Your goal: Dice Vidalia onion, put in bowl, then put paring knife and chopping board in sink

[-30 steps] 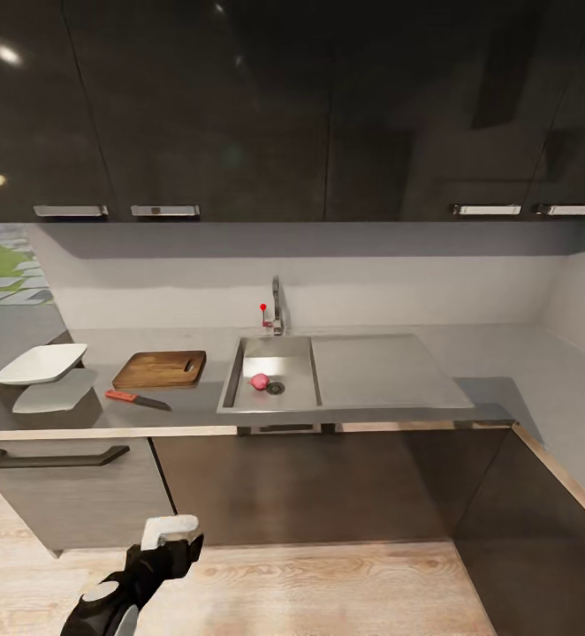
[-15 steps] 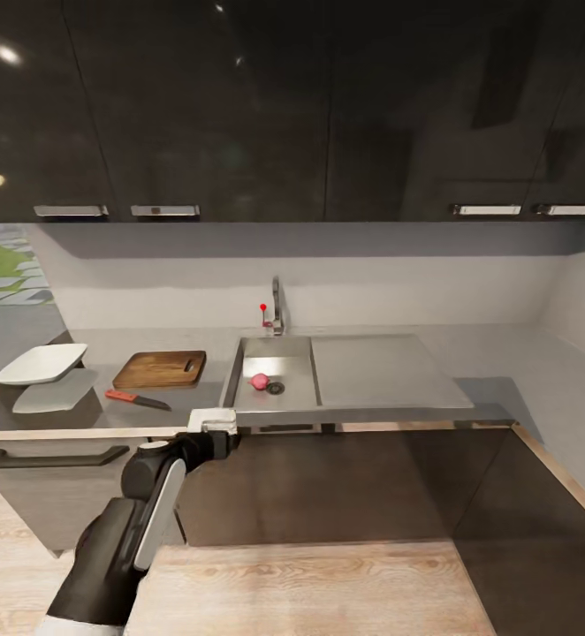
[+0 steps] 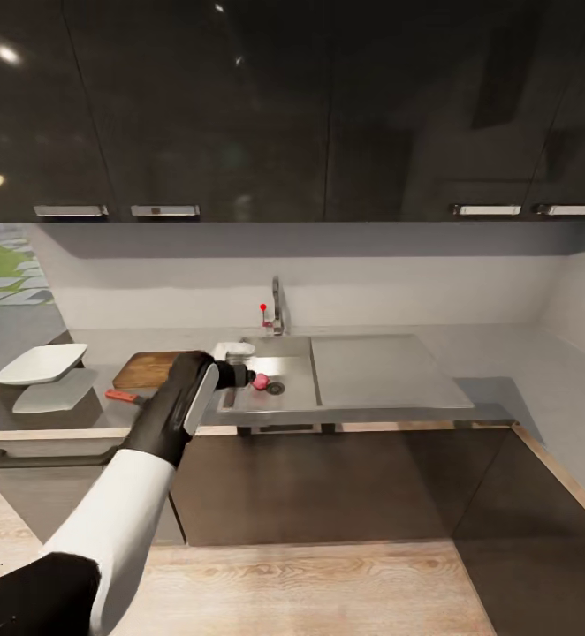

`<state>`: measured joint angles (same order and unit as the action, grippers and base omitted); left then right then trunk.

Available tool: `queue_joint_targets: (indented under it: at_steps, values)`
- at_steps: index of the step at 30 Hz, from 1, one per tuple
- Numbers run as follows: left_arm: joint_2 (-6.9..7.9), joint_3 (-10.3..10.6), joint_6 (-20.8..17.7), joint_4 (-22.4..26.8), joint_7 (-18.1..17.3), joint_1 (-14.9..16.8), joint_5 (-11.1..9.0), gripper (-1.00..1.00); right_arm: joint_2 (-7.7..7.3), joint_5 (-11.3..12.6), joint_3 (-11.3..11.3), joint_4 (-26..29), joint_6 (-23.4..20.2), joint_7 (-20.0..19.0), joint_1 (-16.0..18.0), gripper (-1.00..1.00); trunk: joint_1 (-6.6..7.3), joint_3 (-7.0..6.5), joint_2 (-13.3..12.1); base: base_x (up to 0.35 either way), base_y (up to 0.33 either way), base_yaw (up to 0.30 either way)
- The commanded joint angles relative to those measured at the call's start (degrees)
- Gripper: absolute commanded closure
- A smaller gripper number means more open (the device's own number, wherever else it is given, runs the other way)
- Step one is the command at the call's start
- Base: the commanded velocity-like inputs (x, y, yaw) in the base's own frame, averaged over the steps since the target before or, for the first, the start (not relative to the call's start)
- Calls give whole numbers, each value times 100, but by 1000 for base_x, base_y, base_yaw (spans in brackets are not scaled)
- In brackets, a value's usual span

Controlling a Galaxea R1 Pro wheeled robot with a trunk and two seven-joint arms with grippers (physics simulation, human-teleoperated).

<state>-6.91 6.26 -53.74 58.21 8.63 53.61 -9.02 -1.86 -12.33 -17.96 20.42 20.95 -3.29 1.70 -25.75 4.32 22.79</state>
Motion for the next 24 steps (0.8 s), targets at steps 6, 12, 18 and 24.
queue_joint_targets:
  at_steps: [6,12,18,24]
  values:
    - [-147,7,299,-1746,83,1197,-64,-100,-12,-33,-57,9,62,-39,6,-100,-4,14,13,0,0,0]
    - [-140,23,716,-2294,72,1570,-82,-100,0,-33,-55,-5,89,-40,6,-100,-4,14,13,0,0,-169]
    - [-111,25,741,-2366,75,1591,-83,-100,1,-33,-50,-3,90,-40,6,-100,-4,14,13,28,0,-70]
    - [-75,28,765,-2625,73,1591,-69,-100,1,-33,-51,-3,89,-40,6,-100,-4,15,13,272,0,-5]
